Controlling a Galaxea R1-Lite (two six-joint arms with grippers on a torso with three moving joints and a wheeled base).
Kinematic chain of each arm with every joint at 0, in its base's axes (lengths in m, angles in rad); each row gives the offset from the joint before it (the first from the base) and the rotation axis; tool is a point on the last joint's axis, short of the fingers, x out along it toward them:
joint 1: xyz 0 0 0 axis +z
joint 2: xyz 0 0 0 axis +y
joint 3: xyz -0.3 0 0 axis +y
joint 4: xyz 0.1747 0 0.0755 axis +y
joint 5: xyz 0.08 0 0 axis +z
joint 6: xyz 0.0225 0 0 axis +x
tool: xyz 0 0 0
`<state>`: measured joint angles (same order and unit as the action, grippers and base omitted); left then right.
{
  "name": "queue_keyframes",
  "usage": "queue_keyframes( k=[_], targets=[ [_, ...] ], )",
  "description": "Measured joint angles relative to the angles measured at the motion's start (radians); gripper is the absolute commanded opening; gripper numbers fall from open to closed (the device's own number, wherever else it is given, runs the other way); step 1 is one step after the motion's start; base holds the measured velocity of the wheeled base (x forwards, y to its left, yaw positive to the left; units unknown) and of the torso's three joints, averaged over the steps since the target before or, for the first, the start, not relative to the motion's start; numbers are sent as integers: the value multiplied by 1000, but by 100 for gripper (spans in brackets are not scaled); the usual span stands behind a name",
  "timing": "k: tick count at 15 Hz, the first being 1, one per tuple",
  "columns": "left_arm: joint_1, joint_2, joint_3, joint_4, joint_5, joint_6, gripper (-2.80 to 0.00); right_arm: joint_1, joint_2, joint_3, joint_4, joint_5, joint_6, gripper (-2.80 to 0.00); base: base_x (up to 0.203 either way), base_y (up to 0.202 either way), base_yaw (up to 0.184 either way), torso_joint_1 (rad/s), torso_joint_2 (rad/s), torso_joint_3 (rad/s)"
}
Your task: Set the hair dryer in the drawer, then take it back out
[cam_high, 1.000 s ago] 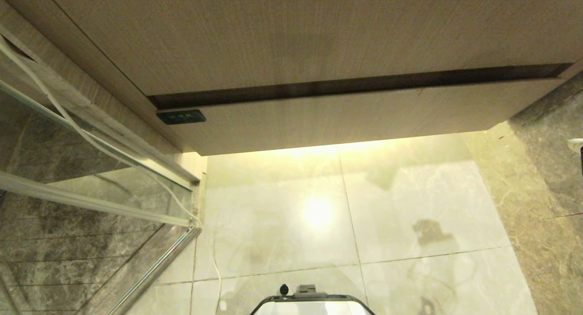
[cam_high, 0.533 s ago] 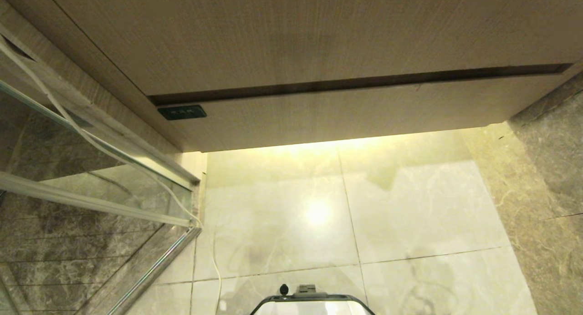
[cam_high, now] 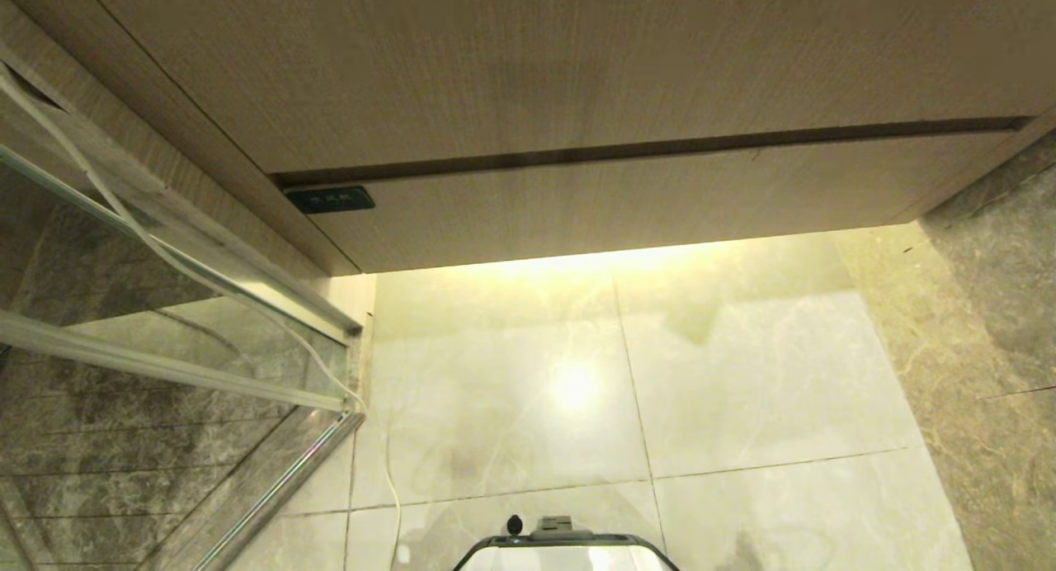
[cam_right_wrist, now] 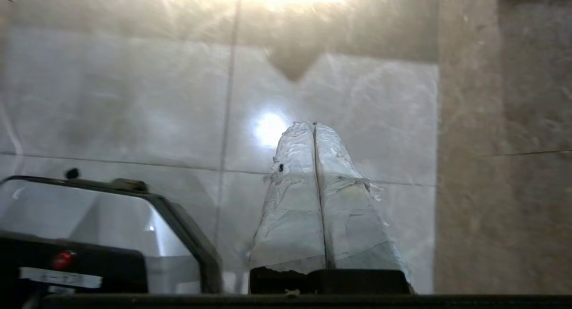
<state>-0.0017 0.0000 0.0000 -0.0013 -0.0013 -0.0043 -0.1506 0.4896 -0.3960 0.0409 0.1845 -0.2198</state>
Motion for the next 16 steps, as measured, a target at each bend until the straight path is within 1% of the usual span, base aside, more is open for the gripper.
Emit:
queue_keyframes(
  k=[2,3,5,6,7,9,12,16],
  targets=[
    [0,0,0,0,0,0,-280,83,-204,109,14,-34,38,-280,0,0,0,0,0,0],
    [0,0,0,0,0,0,-280,116,-289,175,3,-72,46,-280,0,0,0,0,0,0],
    [0,0,0,0,0,0,-280,208,-403,312,-50,-179,74,-280,0,0,0,0,0,0],
    [0,0,0,0,0,0,-280,254,-433,345,-53,-195,93,-280,0,0,0,0,0,0],
    [0,0,0,0,0,0,-280,279,-453,362,-50,-181,108,-280,0,0,0,0,0,0],
    [0,0,0,0,-1,0,-280,297,-477,383,-54,-158,117,-280,0,0,0,0,0,0],
    [1,0,0,0,0,0,-280,302,-490,393,-78,-166,179,-280,0,0,0,0,0,0],
    [0,0,0,0,0,0,-280,302,-493,395,-91,-167,185,-280,0,0,0,0,0,0]
  ],
)
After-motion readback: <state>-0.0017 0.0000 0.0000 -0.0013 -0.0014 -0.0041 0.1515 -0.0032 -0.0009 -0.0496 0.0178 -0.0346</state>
